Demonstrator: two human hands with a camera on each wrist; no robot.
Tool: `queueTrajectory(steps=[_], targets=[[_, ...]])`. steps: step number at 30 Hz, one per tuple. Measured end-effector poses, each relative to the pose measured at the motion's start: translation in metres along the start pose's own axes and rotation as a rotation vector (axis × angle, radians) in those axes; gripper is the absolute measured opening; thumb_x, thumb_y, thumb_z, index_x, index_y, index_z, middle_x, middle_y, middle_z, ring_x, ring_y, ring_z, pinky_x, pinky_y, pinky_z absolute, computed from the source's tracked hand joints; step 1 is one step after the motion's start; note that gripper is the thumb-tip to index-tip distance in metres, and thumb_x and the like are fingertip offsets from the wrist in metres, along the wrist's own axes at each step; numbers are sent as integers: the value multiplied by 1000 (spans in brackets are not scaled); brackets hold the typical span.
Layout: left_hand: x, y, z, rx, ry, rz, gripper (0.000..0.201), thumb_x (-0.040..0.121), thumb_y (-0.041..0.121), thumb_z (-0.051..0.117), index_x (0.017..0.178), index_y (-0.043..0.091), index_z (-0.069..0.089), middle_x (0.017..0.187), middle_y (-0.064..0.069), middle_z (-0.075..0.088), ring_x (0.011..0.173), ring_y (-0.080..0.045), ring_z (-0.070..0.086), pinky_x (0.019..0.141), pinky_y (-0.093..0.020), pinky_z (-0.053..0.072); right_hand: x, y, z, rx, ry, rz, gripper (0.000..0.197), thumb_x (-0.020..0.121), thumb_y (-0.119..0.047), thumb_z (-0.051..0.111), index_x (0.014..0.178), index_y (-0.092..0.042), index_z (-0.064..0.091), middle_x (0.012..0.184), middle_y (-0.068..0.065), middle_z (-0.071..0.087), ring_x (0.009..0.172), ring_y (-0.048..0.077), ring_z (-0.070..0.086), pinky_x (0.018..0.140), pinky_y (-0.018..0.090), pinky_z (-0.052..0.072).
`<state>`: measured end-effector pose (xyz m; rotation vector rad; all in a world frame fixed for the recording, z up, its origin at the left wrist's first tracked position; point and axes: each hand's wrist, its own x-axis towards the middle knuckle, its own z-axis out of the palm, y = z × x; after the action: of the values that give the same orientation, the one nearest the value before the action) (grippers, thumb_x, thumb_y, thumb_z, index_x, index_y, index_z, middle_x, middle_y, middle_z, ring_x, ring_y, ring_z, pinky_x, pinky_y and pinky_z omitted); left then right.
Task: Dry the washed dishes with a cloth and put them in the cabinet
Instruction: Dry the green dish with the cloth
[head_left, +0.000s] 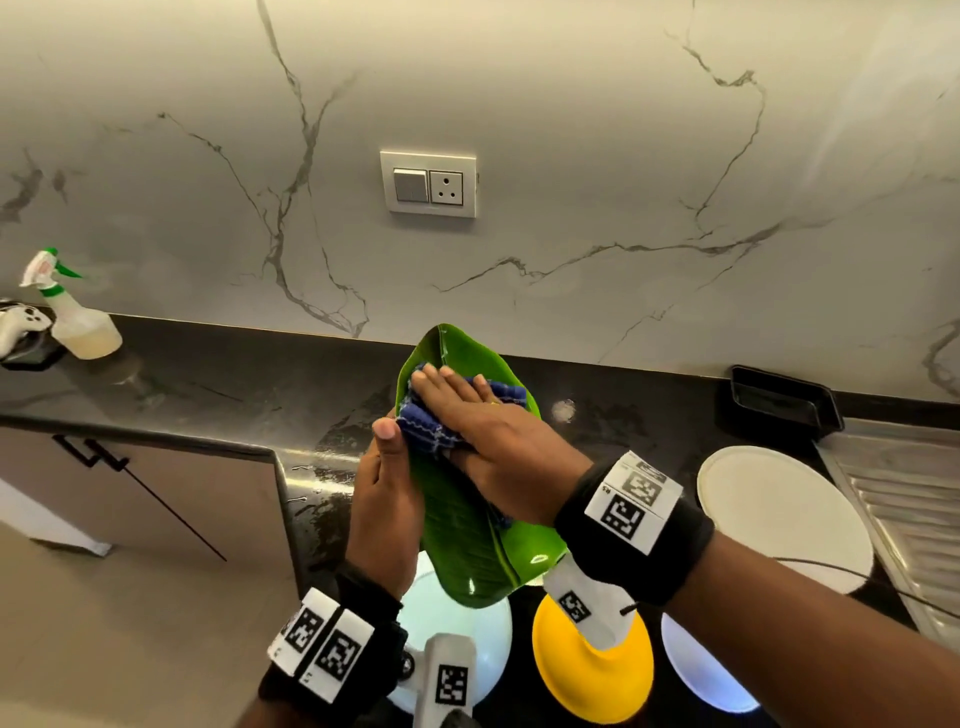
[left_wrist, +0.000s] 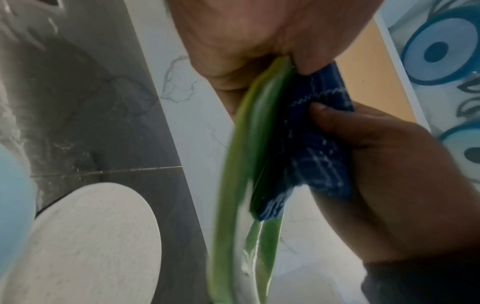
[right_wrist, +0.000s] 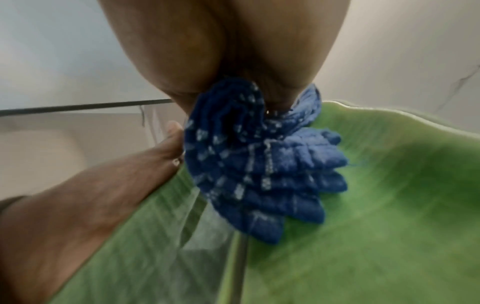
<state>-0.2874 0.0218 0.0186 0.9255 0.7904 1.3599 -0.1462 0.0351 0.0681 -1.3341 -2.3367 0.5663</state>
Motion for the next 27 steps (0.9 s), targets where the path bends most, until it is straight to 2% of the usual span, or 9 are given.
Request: queueTrajectory(steps=[3, 5, 7, 10, 15, 18, 21, 24, 27], targets=[[2, 4, 0, -158, -11, -182, 74, 94, 64, 24, 138, 14, 54, 134, -14, 66, 123, -25, 64, 96, -38, 57, -8, -2, 7, -72, -96, -67, 68, 101, -5, 42, 159, -18, 10, 166, -3, 8, 152, 8, -1, 123, 27, -7], [2, 6, -2, -250, -14, -312, 75, 96, 64, 26, 137, 8, 55, 127, -16, 70, 114, -24, 70, 81, -33, 61, -16, 0, 12, -127, -132, -123, 67, 100, -7, 44, 159, -17, 13, 166, 0, 12, 153, 12, 2, 124, 31, -7], [2, 6, -5, -308, 18, -415, 73, 94, 60, 39, 139, 4, 53, 124, -21, 69, 111, -29, 71, 79, -40, 63, -25, 1, 17, -215, -161, -178, 66, 101, -12, 47, 159, -15, 15, 165, 2, 16, 153, 16, 5, 123, 34, -6], [2, 6, -4, -378, 45, -509, 64, 94, 54, 49, 135, 6, 58, 124, -27, 68, 111, -40, 69, 90, -60, 56, -48, 8, 19, -327, -216, -244, 70, 96, -11, 51, 158, -15, 19, 164, 2, 18, 152, 18, 9, 123, 42, -6], [6, 6, -1, -398, 174, -388, 44, 105, 41, 44, 132, 11, 60, 122, -24, 70, 103, -42, 71, 70, -55, 62, -84, 36, 21, -476, -247, -293, 70, 87, -15, 47, 155, -21, 30, 160, -5, 30, 151, 16, 19, 120, 56, 10], [5, 0, 1, -346, 186, -366, 44, 105, 40, 43, 136, 12, 57, 125, -25, 67, 111, -47, 67, 84, -63, 57, -81, 34, 30, -473, -228, -240, 73, 84, -15, 30, 157, -17, 24, 162, -1, 23, 151, 18, 14, 120, 50, 9], [3, -8, 6, -247, 146, -379, 39, 107, 36, 41, 132, 13, 57, 126, -25, 66, 113, -43, 67, 97, -60, 52, -60, 22, 43, -311, -153, -100, 71, 90, -16, 32, 158, -13, 10, 163, 0, 5, 149, 17, -1, 123, 43, 1], [9, -10, 6, -149, 166, -298, 32, 108, 31, 40, 125, 12, 60, 123, -23, 68, 108, -38, 70, 94, -56, 55, -53, 18, 50, -267, -94, -89, 69, 92, -15, 36, 158, -11, 16, 164, 2, 12, 149, 17, 1, 123, 44, 5], [18, -11, -3, -40, 221, -130, 29, 109, 26, 40, 127, 10, 57, 116, -18, 71, 108, -39, 68, 90, -55, 56, -76, 33, 45, -427, -154, -235, 74, 81, -8, 44, 154, -17, 33, 162, 0, 27, 151, 18, 16, 122, 51, 11]])
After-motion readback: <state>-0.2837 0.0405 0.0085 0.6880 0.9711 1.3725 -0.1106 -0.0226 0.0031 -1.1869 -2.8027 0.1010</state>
